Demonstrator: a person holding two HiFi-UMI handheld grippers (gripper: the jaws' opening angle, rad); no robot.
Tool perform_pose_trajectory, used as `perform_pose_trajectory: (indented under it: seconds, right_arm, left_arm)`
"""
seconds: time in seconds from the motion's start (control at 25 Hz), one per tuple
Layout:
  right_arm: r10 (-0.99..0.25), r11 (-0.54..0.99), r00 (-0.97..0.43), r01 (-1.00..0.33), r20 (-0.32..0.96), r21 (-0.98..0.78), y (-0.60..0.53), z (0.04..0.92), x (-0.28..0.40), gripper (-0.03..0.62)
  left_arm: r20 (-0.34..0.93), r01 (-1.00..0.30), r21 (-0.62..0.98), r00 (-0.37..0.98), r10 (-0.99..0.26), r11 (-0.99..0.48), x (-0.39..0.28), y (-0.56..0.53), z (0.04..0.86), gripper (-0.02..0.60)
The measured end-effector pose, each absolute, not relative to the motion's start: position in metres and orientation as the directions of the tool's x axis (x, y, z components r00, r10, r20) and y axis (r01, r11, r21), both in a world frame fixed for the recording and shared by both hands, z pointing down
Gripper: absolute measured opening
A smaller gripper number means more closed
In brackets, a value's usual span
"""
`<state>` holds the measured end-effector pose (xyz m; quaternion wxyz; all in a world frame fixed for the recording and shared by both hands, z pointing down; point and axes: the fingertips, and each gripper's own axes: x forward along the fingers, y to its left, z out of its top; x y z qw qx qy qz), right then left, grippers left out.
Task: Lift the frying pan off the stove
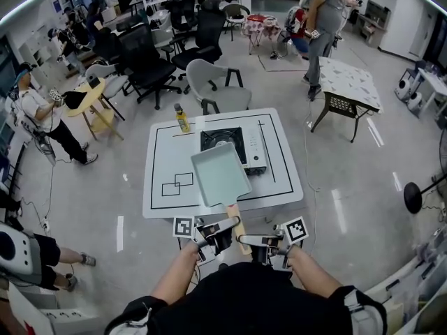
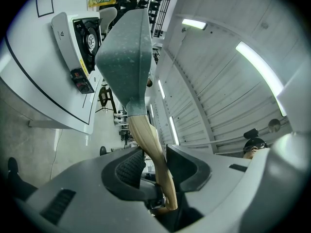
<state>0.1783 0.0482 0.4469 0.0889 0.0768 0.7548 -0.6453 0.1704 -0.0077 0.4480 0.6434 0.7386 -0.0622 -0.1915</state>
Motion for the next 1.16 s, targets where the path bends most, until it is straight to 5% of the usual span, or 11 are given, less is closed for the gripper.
perform_pose_trajectory:
  seconds: [1.16]
  right_arm:
    - [0.015,0.106,-0.957,0.290,-0.290,-0.951,0.047,0.449,0.178,0.167]
  left_arm:
    - [-0.200,0.163,0.978,0.911,-0.361,-0.130,0.171,-0.007,0.459,0.149]
